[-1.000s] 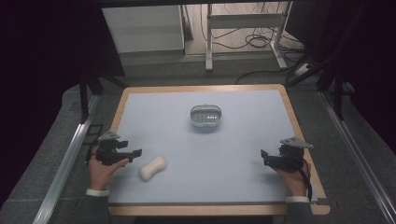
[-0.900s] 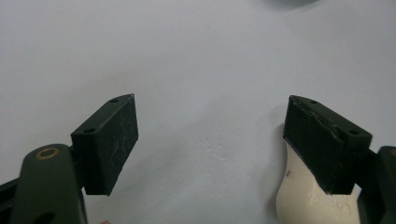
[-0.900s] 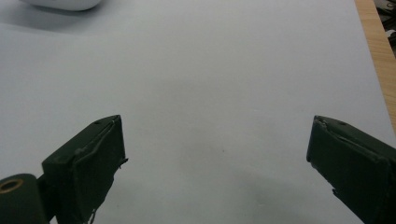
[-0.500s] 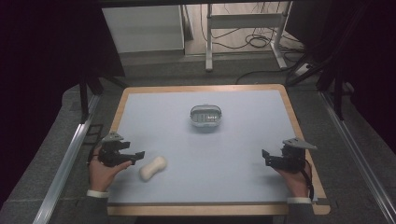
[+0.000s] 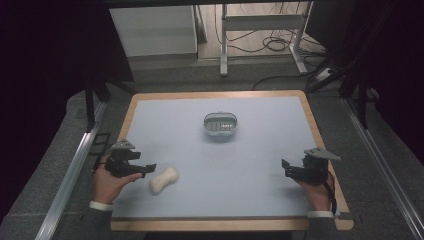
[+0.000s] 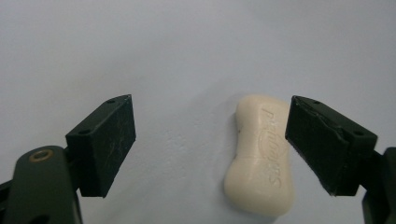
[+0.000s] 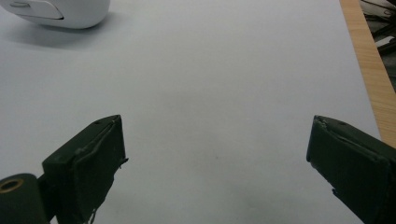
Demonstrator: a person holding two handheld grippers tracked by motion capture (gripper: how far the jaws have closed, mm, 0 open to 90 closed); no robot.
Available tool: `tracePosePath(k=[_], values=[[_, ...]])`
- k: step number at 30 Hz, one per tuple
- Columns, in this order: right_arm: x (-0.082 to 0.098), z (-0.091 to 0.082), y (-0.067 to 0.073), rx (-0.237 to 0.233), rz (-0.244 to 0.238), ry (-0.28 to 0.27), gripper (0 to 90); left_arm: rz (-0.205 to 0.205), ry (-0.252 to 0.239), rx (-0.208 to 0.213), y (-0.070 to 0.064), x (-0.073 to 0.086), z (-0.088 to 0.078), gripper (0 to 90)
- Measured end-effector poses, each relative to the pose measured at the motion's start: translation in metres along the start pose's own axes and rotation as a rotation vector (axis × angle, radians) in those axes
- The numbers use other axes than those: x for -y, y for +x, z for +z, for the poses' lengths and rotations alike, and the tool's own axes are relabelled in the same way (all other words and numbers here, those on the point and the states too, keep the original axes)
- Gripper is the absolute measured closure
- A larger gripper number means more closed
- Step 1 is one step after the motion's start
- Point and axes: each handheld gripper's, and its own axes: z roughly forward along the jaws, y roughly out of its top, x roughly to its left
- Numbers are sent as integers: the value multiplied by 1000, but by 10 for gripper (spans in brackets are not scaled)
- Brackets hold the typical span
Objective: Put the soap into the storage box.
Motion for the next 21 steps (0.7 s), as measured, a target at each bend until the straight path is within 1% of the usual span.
tracePosePath(k=[3, 4, 5, 9, 12, 13, 16, 20, 21], values=[[1, 0, 0, -1, 2, 5, 41, 29, 40, 3, -5, -5, 4, 175], [1, 0, 0, -1, 2, 5, 41, 29, 40, 3, -5, -5, 4, 179], [2, -1, 0, 1, -2, 5, 41, 39, 54, 1, -8, -8, 5, 183], [3, -3, 0, 6, 0, 5, 41, 55, 70, 6, -12, -13, 4, 189], [3, -3, 0, 8, -4, 7, 41, 75, 102, 7, -17, -16, 5, 192], [3, -3, 0, 8, -4, 7, 41, 75, 102, 7, -17, -16, 5, 192], [4, -2, 0, 9, -7, 11, 41, 85, 127, 7, -22, -18, 6, 196], [4, -1, 1, 8, -10, 19, 41, 89, 139, 11, -25, -18, 9, 199], [4, -1, 2, 9, -11, 19, 41, 97, 153, 7, -27, -18, 11, 201]])
